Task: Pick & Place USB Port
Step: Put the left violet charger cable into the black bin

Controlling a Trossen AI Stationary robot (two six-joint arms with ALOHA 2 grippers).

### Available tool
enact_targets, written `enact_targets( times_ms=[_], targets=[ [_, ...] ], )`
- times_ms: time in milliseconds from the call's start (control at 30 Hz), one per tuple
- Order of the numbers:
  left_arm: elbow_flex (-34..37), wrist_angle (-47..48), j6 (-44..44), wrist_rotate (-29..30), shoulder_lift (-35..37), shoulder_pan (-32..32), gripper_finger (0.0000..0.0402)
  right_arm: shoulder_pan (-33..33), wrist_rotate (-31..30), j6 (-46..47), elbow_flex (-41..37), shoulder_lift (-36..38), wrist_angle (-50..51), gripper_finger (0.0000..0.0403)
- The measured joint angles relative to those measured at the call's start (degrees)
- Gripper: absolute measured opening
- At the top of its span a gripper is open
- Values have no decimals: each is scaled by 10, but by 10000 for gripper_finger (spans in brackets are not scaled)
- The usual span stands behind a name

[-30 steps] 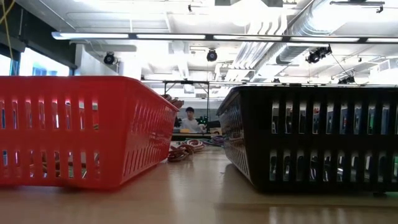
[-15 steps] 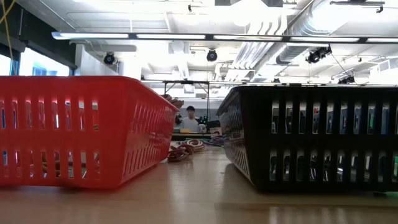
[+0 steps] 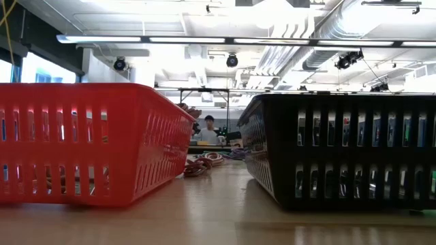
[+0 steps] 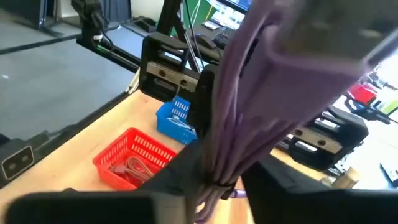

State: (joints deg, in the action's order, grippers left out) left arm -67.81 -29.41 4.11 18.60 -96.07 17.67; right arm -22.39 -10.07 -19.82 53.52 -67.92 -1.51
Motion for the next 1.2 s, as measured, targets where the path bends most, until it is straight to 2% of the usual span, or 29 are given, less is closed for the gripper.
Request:
enact_targets(
  times_ms=[100,300,467,600,767,1000,1067,1200],
  targets=[
    [0,5,2,-1,0,0,9,-3,1,-16,0,1,3,27],
    [0,9,2,-1,0,0,13,-9,-17,-22,0,4,6,22],
    [0,15,-14,1,0,0,75,-9,-20,-25,0,5,13,17],
    [0,18,-50,24,0,0,133,-13,-31,-25,0,5,17,15],
    [0,19,-46,43,0,-1,197,-34,-106,-12,0,19,45,15],
    [0,27,13,128,0,0,256,-86,-210,35,0,89,68,15],
    [0,26,39,157,0,4,263,-94,-211,80,0,107,74,15],
    [-1,26,133,264,2,25,265,-91,-202,190,1,114,119,15]
  ],
)
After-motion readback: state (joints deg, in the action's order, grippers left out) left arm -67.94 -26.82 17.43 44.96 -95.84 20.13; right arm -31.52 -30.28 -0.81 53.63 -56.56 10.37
